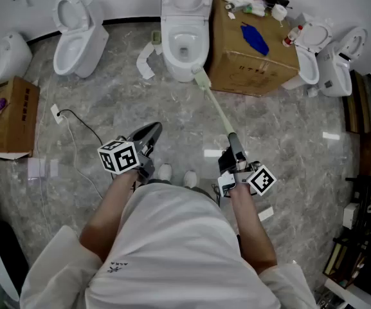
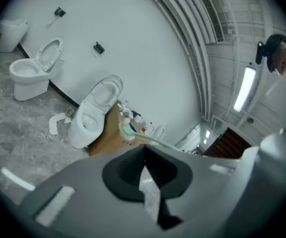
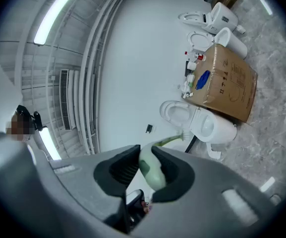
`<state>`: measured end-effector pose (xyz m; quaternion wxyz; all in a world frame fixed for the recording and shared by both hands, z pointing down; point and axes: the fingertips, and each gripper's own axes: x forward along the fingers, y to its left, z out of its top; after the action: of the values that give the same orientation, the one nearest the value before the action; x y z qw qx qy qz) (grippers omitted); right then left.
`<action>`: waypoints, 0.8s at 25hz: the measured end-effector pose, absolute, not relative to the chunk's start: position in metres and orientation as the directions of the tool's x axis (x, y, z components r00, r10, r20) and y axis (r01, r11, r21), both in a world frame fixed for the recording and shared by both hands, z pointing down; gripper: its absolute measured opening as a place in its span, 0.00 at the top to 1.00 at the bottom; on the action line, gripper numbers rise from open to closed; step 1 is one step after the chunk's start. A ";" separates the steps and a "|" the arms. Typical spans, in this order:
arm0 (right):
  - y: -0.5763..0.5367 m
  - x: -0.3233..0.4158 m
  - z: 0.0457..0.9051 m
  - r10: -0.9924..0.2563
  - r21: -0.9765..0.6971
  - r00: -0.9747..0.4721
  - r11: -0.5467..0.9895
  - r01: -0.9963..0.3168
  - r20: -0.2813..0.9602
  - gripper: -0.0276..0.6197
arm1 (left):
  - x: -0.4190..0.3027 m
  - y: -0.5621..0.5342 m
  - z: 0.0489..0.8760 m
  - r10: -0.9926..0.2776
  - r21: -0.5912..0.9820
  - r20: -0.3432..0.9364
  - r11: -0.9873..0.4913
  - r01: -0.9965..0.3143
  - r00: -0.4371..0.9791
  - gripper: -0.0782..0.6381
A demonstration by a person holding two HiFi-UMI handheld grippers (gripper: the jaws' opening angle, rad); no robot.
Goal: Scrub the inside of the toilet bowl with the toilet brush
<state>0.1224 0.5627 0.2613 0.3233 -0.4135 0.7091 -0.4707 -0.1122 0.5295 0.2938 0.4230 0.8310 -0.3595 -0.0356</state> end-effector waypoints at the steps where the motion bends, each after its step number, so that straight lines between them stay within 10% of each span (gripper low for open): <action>1: 0.563 0.123 0.261 -0.891 -0.933 -0.448 0.219 -0.285 -0.073 0.86 | -0.112 0.529 0.293 -0.630 0.728 0.241 -0.385 -0.566 0.738 0.91; 20: 0.555 0.096 0.260 -0.895 -0.926 -0.440 0.228 -0.301 -0.077 0.86 | -0.145 0.511 0.291 -0.629 0.756 0.207 -0.383 -0.531 0.749 0.90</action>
<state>0.0959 0.5555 0.2602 0.3231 -0.4189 0.7137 -0.4591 -0.1447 0.5109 0.2912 0.4316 0.8297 -0.3495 -0.0569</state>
